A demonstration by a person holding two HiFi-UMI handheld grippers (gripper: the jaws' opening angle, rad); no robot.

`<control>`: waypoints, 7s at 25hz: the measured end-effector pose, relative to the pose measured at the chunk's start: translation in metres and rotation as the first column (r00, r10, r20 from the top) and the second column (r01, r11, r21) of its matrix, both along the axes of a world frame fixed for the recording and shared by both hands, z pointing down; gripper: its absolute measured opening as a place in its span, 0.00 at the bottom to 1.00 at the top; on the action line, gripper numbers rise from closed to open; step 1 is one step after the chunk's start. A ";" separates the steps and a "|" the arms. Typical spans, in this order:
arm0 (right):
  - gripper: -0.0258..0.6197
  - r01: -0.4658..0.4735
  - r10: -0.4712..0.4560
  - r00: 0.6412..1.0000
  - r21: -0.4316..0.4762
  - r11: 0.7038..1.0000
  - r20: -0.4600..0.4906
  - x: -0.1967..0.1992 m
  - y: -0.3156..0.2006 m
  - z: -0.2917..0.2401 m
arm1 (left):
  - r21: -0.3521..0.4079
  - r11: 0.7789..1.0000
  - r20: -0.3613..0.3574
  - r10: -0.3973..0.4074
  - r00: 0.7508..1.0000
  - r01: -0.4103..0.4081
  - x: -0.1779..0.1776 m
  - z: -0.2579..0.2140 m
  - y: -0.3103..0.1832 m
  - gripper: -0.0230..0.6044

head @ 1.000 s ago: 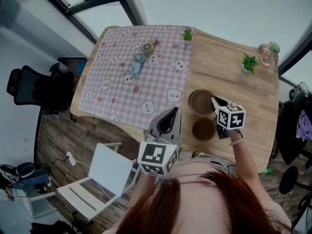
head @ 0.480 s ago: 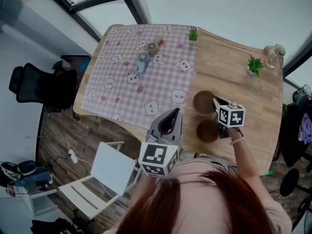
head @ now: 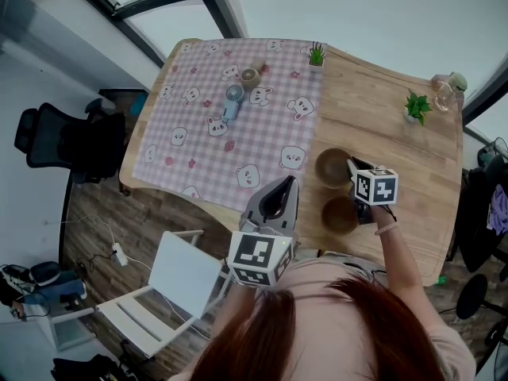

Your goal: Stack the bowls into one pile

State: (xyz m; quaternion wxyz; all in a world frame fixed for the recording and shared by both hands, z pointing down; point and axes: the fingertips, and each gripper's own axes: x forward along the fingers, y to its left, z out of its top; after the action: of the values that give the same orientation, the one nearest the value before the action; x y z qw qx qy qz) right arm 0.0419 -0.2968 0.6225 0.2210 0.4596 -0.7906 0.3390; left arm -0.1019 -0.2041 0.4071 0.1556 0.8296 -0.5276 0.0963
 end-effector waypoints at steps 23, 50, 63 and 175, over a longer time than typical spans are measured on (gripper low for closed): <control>0.14 0.023 -0.018 0.994 0.045 0.999 -0.109 0.001 -0.002 0.000 | -0.004 1.000 -0.017 0.002 1.000 -0.002 -0.005 0.001 0.001 0.05; 0.13 0.037 -0.021 0.996 0.178 0.983 -0.089 0.017 0.019 -0.051 | 0.042 0.999 -0.033 0.016 0.999 -0.014 0.015 -0.013 0.024 0.06; 0.13 0.068 -0.055 0.996 0.201 0.977 -0.070 0.026 0.054 -0.062 | 0.065 0.998 -0.024 -0.001 1.000 0.003 0.033 -0.020 0.056 0.06; 0.07 -0.274 0.277 0.961 0.075 0.959 -0.024 0.009 0.120 -0.046 | 0.030 0.952 -0.066 0.307 0.950 -0.305 -0.016 -0.007 0.047 0.05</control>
State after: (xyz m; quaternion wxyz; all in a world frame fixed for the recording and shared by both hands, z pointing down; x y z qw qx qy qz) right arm 0.0513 -0.1767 0.5769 0.1686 0.5783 -0.7266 0.3304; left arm -0.1175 -0.1572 0.3997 0.1491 0.9056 -0.3878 0.0852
